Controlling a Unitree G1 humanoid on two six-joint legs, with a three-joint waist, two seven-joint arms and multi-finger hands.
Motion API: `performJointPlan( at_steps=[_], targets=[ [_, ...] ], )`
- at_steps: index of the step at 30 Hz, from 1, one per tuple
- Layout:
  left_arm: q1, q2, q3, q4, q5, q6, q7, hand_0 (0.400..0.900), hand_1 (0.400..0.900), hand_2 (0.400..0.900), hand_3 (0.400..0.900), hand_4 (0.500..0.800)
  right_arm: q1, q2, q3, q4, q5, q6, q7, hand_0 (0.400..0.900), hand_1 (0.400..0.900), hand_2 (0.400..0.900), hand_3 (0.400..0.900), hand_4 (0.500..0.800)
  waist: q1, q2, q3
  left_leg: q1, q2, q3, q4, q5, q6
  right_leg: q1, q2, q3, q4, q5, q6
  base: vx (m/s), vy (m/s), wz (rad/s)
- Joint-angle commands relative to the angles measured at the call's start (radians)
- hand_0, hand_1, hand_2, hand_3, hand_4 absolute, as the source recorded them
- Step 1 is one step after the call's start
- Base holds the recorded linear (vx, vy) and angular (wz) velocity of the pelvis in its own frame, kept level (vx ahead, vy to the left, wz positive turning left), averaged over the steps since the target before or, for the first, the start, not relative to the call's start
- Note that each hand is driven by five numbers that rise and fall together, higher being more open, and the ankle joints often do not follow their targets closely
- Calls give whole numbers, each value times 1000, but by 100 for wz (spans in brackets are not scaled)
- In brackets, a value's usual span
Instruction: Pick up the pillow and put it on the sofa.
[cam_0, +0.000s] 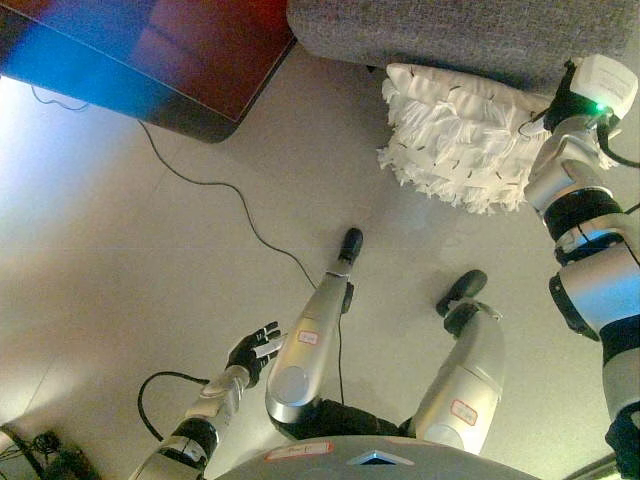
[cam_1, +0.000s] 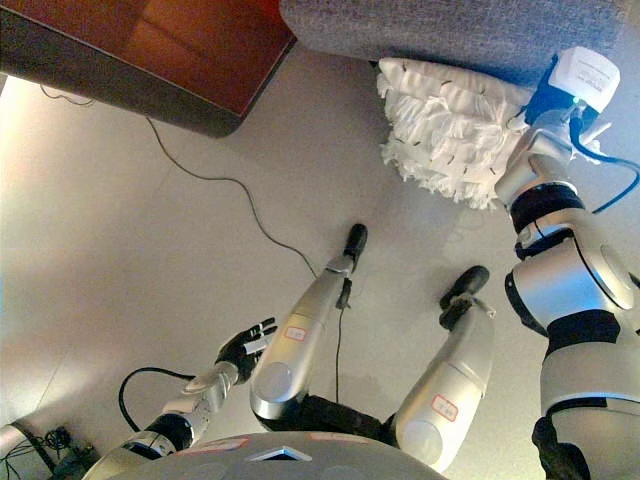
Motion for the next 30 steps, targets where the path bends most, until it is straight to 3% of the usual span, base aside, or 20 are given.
performJointPlan(
  at_steps=[1, 6, 22, 29, 30],
  targets=[
    [118, 75, -16, -20, -12, -23, 6, 900, 900, 900, 900, 800, -128, -105, 64, -36, 22, -35, 16, 900, 900, 900, 900, 800, 4, 54, 17, -34, 34, 34, -10, 7, 53, 7, 24, -1, 24, -51, 21, 0, 0, 0],
    [132, 85, -22, -55, -63, -79, -14, 900, 900, 900, 900, 800, -150, -98, 67, -1, 36, -70, 28, 900, 900, 900, 900, 800, 17, 68, 18, -82, 33, 25, 5, 11, 56, -44, 24, 5, 49, -62, 15, -16, -1, 4],
    [189, 137, 11, -186, -161, -196, -47, 900, 900, 900, 900, 800, -179, -111, 55, 24, 120, -78, 43, 900, 900, 900, 900, 800, 56, 85, 18, -292, 19, -5, 164, -34, 72, -228, 13, 40, 192, -103, -3, -23, -10, 4],
    [224, 167, 73, -226, -265, -241, -113, 900, 900, 900, 900, 800, -268, -135, 113, 36, 116, -107, 156, 900, 900, 900, 900, 800, 75, 98, 18, -430, -7, -20, 282, -62, 76, -357, 12, 76, 307, -133, -17, -72, -10, 5],
    [231, 170, 87, -231, -267, -250, -126, 900, 900, 900, 900, 800, -278, -140, 125, 33, 128, -122, 170, 716, 716, 716, 716, 689, 78, 95, 18, -453, -12, -23, 305, -70, 76, -376, 16, 83, 325, -139, -21, -73, -24, 4]
  ],
)
